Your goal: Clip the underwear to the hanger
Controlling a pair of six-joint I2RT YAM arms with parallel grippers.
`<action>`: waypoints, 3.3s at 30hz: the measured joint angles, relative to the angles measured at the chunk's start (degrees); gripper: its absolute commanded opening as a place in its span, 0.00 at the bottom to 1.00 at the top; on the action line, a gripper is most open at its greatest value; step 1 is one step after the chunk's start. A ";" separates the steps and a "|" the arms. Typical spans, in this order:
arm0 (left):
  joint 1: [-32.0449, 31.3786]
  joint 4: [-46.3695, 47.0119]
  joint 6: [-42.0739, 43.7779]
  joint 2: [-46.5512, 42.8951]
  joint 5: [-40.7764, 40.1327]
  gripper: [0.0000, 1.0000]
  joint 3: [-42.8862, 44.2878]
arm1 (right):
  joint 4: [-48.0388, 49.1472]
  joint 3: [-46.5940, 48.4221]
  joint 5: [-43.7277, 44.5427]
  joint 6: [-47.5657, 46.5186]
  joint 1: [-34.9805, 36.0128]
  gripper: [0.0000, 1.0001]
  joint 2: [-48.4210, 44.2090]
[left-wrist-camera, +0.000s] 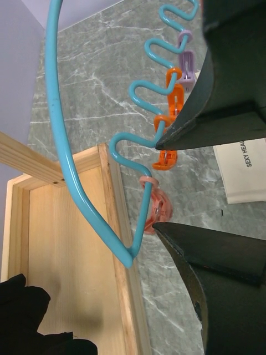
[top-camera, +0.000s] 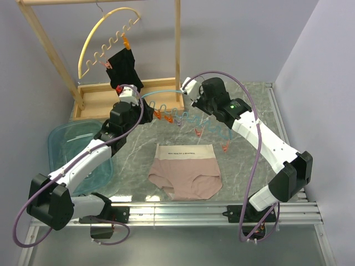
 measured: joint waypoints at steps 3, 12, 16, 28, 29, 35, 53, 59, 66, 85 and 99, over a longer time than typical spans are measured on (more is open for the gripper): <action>0.00 0.04 0.33 0.00 -0.02 0.62 -0.26 | -0.42 0.02 0.00 0.17 0.00 0.00 -0.09; 0.02 -0.35 0.96 0.00 -0.83 0.72 -0.26 | -1.25 0.31 0.09 0.22 0.00 0.00 -0.85; 0.02 -0.37 1.03 0.00 -1.22 0.72 -0.26 | -1.31 0.33 -0.24 0.42 0.04 0.00 -1.49; 0.24 -0.31 1.03 0.00 -1.14 0.59 -0.26 | -2.34 1.16 -1.31 0.61 0.22 0.00 -1.99; 0.26 -0.28 1.07 0.00 -1.03 0.56 -0.26 | -2.34 1.16 -1.42 0.61 0.22 0.00 -2.01; 0.24 -0.26 1.05 0.00 0.04 0.26 -0.26 | -2.34 1.16 -1.68 0.59 0.22 0.00 -2.03; 0.39 -6.34 0.70 4.33 1.46 0.00 1.25 | 0.98 0.63 -2.84 -1.64 -0.37 0.00 4.24; 0.61 -11.78 -1.46 10.95 1.70 0.00 3.54 | 3.34 -1.14 -4.52 -3.23 -1.53 0.00 8.94; 0.63 -16.70 -4.00 19.82 3.69 0.00 7.80 | 4.90 -1.27 -7.96 -5.60 -4.31 0.00 15.23; 0.61 -20.04 -5.01 32.04 11.45 0.00 14.82 | 6.58 -4.66 -9.07 -8.55 -7.48 0.00 16.48; -0.57 -19.67 -3.72 33.24 9.99 0.00 15.58 | 6.62 -5.01 -9.03 -8.87 -7.85 0.00 16.48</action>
